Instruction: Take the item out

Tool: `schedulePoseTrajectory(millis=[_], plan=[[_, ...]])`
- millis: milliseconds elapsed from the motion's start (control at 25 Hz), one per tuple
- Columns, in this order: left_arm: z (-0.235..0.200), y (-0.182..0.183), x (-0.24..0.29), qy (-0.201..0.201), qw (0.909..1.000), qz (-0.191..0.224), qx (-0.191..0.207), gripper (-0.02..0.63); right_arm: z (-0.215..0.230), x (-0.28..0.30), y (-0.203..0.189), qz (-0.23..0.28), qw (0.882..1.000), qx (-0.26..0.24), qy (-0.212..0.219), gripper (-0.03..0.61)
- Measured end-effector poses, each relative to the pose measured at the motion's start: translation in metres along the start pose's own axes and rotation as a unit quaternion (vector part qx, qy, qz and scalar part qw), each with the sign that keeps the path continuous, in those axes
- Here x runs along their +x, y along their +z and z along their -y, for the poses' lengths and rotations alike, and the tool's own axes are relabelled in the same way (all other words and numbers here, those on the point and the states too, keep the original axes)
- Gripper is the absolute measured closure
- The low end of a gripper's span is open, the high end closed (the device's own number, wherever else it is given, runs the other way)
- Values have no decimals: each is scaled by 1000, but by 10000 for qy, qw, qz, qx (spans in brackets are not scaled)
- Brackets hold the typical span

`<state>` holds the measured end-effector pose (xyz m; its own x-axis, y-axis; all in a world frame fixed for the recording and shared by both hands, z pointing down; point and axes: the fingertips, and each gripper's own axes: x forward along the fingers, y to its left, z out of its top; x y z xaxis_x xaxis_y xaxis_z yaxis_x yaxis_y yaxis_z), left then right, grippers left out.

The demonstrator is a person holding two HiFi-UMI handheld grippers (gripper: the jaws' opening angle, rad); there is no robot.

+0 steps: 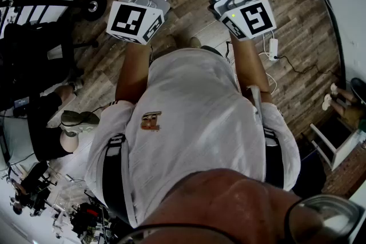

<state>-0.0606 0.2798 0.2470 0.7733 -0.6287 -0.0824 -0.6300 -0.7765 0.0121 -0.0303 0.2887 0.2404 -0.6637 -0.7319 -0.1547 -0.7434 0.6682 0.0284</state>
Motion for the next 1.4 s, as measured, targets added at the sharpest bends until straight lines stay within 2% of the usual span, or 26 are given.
schedulePoseTrajectory(millis=[440, 760, 1400], plan=[[-14, 0, -2, 83, 9999, 60, 21, 595, -1, 10, -5, 7, 10000, 55, 80, 545], [-42, 3, -14, 154, 9998, 41, 148, 595, -10, 36, -12, -37, 10000, 23, 84, 545], [-86, 7, -36, -120, 9993, 95, 334, 595, -32, 79, -20, -118, 9996, -123, -222, 545]])
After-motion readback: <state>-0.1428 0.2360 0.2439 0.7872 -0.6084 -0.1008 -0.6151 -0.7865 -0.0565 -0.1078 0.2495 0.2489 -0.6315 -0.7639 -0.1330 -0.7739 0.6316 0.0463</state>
